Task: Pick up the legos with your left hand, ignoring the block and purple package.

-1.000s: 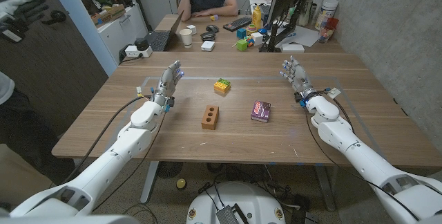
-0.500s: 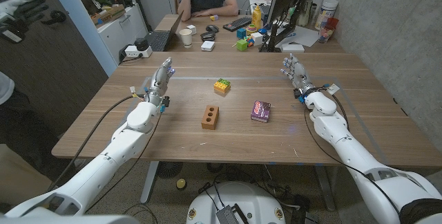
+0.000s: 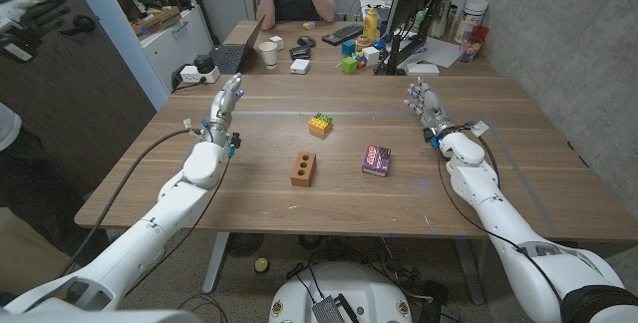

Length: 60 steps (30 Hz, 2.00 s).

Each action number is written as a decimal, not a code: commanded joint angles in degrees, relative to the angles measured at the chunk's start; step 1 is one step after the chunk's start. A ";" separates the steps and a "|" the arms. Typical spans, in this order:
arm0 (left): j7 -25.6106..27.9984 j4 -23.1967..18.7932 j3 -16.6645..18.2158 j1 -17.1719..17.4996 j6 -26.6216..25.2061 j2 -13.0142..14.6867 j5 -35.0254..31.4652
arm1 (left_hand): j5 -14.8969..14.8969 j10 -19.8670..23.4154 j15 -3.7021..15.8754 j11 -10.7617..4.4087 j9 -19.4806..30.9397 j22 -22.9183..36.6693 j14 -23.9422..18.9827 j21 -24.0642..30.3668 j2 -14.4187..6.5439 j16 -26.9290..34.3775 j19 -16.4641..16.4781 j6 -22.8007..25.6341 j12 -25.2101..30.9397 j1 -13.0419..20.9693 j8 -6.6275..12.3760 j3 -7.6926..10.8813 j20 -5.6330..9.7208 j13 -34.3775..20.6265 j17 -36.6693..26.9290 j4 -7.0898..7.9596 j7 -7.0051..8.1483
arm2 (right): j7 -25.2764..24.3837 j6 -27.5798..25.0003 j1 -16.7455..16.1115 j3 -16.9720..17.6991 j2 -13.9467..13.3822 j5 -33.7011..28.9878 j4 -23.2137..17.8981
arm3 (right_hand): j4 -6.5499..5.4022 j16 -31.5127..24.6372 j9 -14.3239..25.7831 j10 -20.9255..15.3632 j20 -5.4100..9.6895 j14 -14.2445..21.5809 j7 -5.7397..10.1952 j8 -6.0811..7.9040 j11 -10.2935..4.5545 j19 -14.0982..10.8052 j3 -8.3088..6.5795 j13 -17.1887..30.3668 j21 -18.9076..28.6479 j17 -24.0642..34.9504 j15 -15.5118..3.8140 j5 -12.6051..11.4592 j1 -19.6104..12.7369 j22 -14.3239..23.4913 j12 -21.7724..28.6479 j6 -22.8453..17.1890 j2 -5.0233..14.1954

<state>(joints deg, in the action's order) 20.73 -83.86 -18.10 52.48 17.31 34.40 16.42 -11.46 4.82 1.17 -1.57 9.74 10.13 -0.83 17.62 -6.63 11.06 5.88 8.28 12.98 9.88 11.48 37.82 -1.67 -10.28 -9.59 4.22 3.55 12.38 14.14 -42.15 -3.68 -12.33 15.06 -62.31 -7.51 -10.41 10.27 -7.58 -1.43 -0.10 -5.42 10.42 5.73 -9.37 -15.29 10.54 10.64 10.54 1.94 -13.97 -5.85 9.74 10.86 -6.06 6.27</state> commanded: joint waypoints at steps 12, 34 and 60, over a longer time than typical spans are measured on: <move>6.41 -1.25 -1.56 -6.80 -1.10 1.95 -17.77 | 0.10 2.92 0.77 -0.56 0.40 -0.01 -3.56 -0.12 0.42 -0.29 4.27 5.86 -0.26 3.34 0.29 0.17 -1.13 -0.26 -0.32 -3.73 4.55 | 1.41 1.46 0.30 3.18 2.06 -2.22 1.59 | 0.10 -0.63 0.12 -0.68 -0.03 0.59 -0.22 0.62 -0.28 -0.52 -0.24 0.26 0.47 0.09 0.19 -0.27 -0.52 0.13 0.53 -0.74 0.01; 3.57 -4.12 -3.64 -11.98 -3.80 4.22 -25.62 | 0.16 2.52 2.58 -1.96 0.28 0.01 -3.12 -1.32 2.88 -0.75 5.35 8.39 -1.16 5.23 -0.54 -1.12 -2.60 -0.26 -0.26 -6.98 9.08 | 2.18 2.91 0.55 4.10 2.51 -1.96 3.18 | 0.02 -0.65 0.12 -1.05 0.27 0.84 -0.33 0.67 -0.07 -0.82 0.04 0.25 0.57 0.10 0.13 -0.21 -0.25 0.13 0.57 -1.12 -0.31; 0.09 -5.23 -6.40 -18.06 -5.05 5.08 -32.10 | -0.19 0.95 3.20 -2.49 0.29 0.06 -1.91 -2.31 3.76 -1.01 5.19 7.46 -1.80 6.70 -1.13 -1.89 -3.52 -0.25 -0.28 -8.77 9.18 | 3.81 3.47 -0.08 4.31 2.20 -1.79 3.26 | -0.01 -0.60 0.13 -1.16 0.46 0.92 -0.36 0.64 0.06 -0.80 0.32 0.25 0.52 0.09 0.14 -0.22 -0.03 0.12 0.51 -1.33 -0.63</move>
<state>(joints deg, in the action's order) 22.35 -88.53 -23.24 37.25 12.86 39.08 -12.91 -11.42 6.07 2.15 -4.09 9.87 10.00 -3.02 15.46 -3.03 10.16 11.02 15.84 11.19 16.03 10.36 35.83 -4.63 -10.27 -9.74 -4.08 12.61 15.33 17.38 -41.64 0.66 -9.94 13.13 -58.89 -7.53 -10.81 10.26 -8.30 -1.13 0.42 -5.73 10.87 5.84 -9.67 -15.26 10.53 10.64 10.52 1.83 -13.94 -5.85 9.73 10.86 -6.97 6.27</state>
